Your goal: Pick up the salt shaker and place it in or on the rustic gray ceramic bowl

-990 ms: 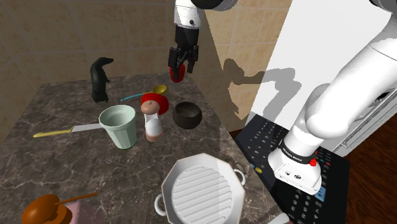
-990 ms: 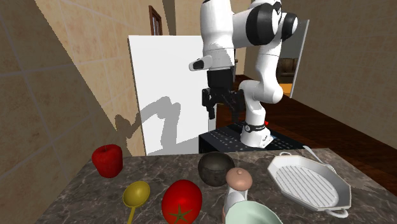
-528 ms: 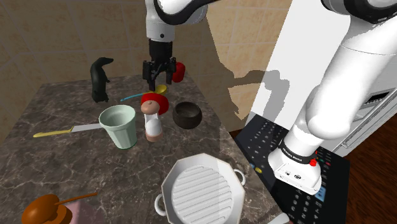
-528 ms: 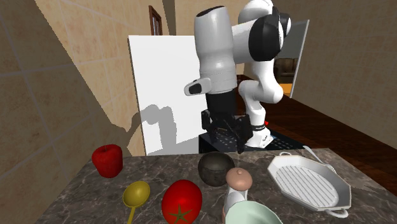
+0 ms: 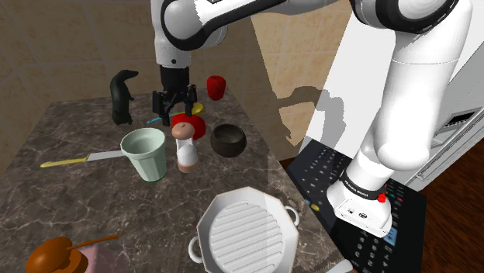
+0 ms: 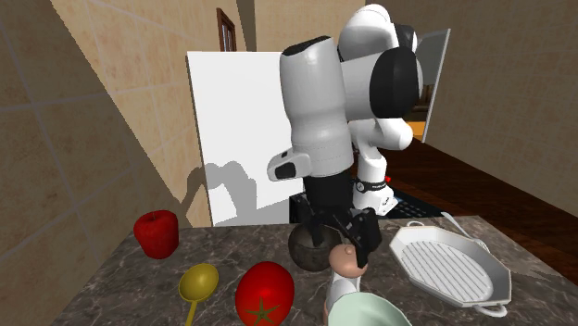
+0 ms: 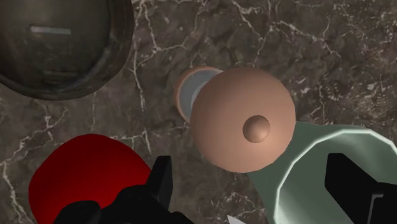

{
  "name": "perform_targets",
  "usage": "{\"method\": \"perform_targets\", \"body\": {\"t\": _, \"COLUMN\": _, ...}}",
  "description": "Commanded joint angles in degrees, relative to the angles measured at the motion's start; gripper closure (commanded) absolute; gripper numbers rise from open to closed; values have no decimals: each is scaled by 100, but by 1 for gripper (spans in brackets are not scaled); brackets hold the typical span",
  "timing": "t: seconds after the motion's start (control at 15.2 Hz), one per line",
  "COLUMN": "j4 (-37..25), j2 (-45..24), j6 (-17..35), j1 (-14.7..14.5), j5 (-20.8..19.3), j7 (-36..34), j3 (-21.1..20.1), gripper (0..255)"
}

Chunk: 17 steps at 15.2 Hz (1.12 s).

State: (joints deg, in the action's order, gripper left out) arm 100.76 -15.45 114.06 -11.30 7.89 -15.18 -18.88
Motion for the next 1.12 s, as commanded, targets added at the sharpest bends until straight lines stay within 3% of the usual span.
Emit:
{"method": "perform_targets", "body": {"t": 0.0, "j4": 66, "j2": -69, "j6": 136, "j1": -24, "j5": -13, "j7": -12, "j3": -5, "gripper": 0}}
{"method": "perform_targets", "body": {"t": 0.2, "j4": 226, "j2": -157, "j6": 386, "j1": -58, "j5": -29, "j7": -21, "j3": -11, "gripper": 0}}
{"method": "perform_targets", "body": {"t": 0.73, "j4": 225, "j2": -157, "j6": 385, "j1": -58, "j5": -29, "j7": -21, "j3": -11, "gripper": 0}}
{"method": "perform_targets", "body": {"t": 0.79, "j4": 225, "j2": -157, "j6": 385, "j1": -58, "j5": -29, "j7": -21, "j3": -11, "gripper": 255}}
{"method": "perform_targets", "body": {"t": 1.06, "j4": 226, "j2": -156, "j6": 385, "j1": -57, "j5": -28, "j7": -21, "j3": -11, "gripper": 255}}
